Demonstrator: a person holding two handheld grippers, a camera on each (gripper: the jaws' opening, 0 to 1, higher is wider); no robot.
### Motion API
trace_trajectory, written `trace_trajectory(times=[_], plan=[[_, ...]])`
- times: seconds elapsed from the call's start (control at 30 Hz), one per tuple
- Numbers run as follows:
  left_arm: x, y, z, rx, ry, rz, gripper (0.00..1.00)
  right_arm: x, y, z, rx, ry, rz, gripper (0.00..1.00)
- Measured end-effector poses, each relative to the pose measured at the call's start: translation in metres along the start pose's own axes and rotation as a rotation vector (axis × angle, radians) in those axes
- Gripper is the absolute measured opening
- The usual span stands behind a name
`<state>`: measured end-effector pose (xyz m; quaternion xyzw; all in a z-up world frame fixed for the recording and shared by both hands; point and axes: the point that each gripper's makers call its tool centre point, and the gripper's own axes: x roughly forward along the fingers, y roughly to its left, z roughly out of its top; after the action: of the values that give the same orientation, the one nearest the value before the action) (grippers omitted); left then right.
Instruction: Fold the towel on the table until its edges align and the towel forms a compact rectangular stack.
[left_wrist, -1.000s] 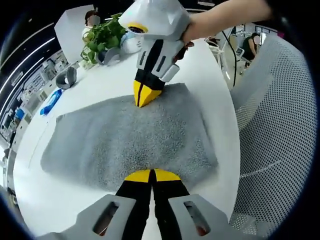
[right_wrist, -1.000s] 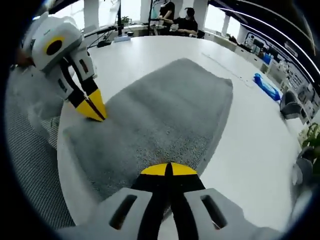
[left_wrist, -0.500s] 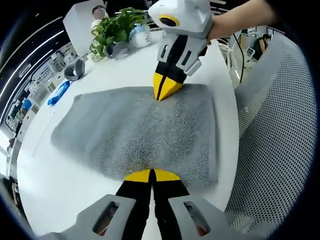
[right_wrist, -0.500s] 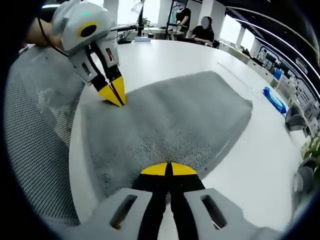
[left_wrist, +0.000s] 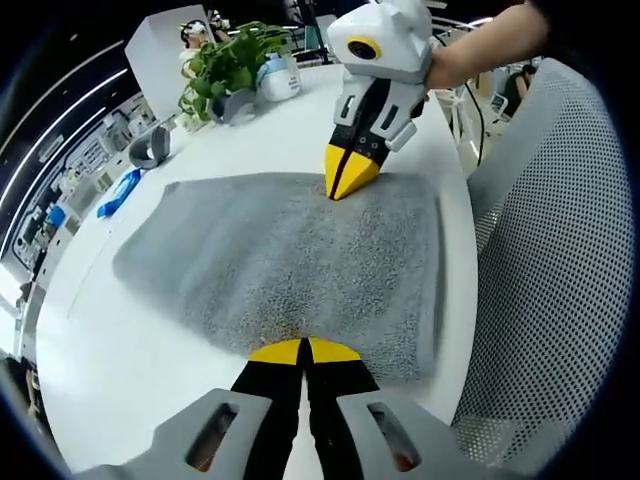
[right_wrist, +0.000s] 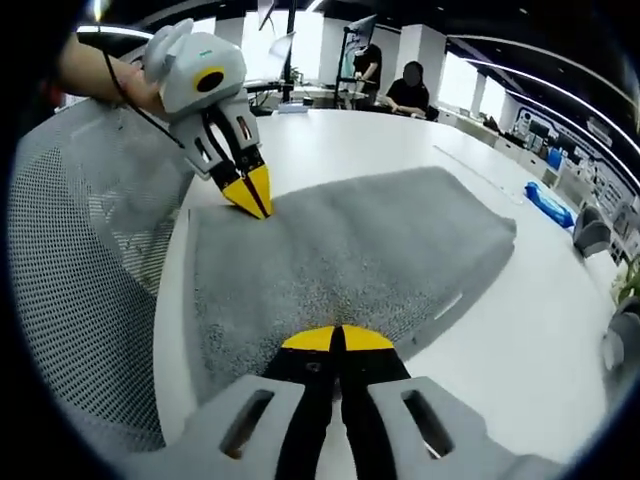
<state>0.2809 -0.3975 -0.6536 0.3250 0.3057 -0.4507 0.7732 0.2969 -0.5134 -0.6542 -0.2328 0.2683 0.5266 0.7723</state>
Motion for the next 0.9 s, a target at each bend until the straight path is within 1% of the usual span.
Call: trace_trajectory(times=[0.07, 0.1, 0.13, 0.2, 0.47, 0.63, 0.7, 0.77, 0.83, 0.87, 0.9], plan=[[0.000, 0.000, 0.000, -0.004, -0.003, 0.001, 0.01, -0.003, 0.004, -0.001, -0.028, 0.018, 0.016, 0.00], [0.000, 0.000, 0.000, -0.007, -0.004, 0.001, 0.01, -0.005, 0.006, -0.003, -0.078, 0.030, 0.023, 0.00], [0.000, 0.000, 0.000, -0.007, -0.004, 0.001, 0.01, -0.006, 0.007, -0.004, -0.080, 0.030, 0.021, 0.00], [0.000, 0.000, 0.001, -0.004, -0.005, 0.002, 0.01, -0.009, 0.008, -0.007, -0.070, 0.024, 0.018, 0.00], [0.000, -0.001, 0.001, 0.020, -0.018, 0.010, 0.01, -0.016, 0.013, -0.011, 0.020, -0.015, -0.001, 0.00], [0.001, 0.000, 0.002, -0.001, -0.037, 0.008, 0.01, -0.018, 0.019, -0.012, 0.005, -0.010, -0.015, 0.00], [0.001, 0.000, 0.002, 0.003, -0.038, 0.009, 0.01, -0.018, 0.019, -0.013, 0.006, -0.010, -0.022, 0.00], [0.000, 0.000, 0.002, 0.009, -0.036, 0.012, 0.01, -0.018, 0.019, -0.013, 0.002, -0.012, -0.029, 0.00], [0.000, 0.000, 0.002, -0.011, -0.031, 0.015, 0.01, -0.018, 0.019, -0.012, 0.003, -0.011, -0.030, 0.00], [0.000, 0.000, 0.004, -0.017, -0.016, 0.019, 0.01, -0.018, 0.019, -0.012, 0.004, -0.011, -0.029, 0.00], [0.000, -0.001, 0.004, -0.006, -0.008, 0.022, 0.01, -0.018, 0.018, -0.012, 0.010, -0.010, -0.028, 0.00]])
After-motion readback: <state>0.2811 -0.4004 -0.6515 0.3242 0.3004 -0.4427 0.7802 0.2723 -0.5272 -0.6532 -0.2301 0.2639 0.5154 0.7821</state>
